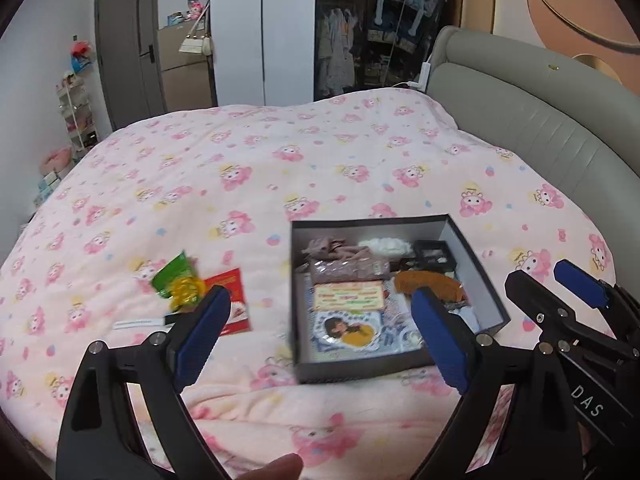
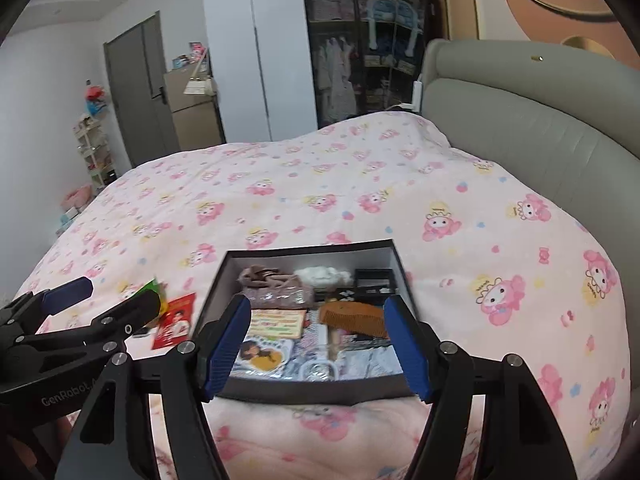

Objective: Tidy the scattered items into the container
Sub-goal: 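Move both grippers back toward the white smartwatch on the blanket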

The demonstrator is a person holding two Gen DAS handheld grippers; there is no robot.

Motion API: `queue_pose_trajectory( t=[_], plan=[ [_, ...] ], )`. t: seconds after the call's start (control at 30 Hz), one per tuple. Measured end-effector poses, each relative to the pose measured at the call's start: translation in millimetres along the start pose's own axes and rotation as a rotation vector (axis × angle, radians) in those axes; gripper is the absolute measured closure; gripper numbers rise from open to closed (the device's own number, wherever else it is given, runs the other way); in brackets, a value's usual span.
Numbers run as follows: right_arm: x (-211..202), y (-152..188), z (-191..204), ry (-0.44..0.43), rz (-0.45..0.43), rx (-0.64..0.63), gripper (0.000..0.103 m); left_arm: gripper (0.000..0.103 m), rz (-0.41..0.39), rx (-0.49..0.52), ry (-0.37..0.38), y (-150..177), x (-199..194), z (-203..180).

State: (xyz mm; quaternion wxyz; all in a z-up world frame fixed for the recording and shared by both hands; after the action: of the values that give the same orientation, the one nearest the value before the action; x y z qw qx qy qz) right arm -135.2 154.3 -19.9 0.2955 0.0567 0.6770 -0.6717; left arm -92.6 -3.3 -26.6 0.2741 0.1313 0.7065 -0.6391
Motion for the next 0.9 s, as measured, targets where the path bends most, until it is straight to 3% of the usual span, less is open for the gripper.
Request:
queue_pose_trajectory(
  t=[0.3,0.43,0.6,0.77,0.83,0.9],
  plan=[
    [0,15,89,-0.153,0.025,-0.097,0.037,0.01,0.025,-0.06,-0.083,26,-18,80],
    [23,26,143,-0.245,0.065,-0.175,0.037,0.01,0.046,-0.112,-0.138,40,-18,128],
    [52,36,199,-0.348,0.102,-0.215,0.037,0.01,0.063,-0.199,-0.156,53,-13,193],
    [101,66,258,-0.401,0.185,-0.322,0.037,0.012,0.091,-0.288,-0.19,73,-1,259],
    [126,85,279,-0.425,0.241,-0.318,0.039,0.016,0.129,-0.349,-0.166,85,12,283],
    [146,103,291,-0.433,0.294,-0.306,0.05,0.032,0.196,-0.468,-0.07,102,34,304]
  ],
)
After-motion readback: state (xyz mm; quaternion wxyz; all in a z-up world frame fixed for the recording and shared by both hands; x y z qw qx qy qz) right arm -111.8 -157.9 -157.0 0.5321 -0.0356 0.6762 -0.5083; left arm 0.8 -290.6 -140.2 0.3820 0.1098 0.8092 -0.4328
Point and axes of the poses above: each gripper's, at about its wrist camera, not at the fingertips, and x roughly the way its jaws point, z to its left, y to its underside, the point moved 9 cm from there along x, roughly the way its jaws point, and after that the axes turned 9 degrees about -z, right-handed, at the moved point
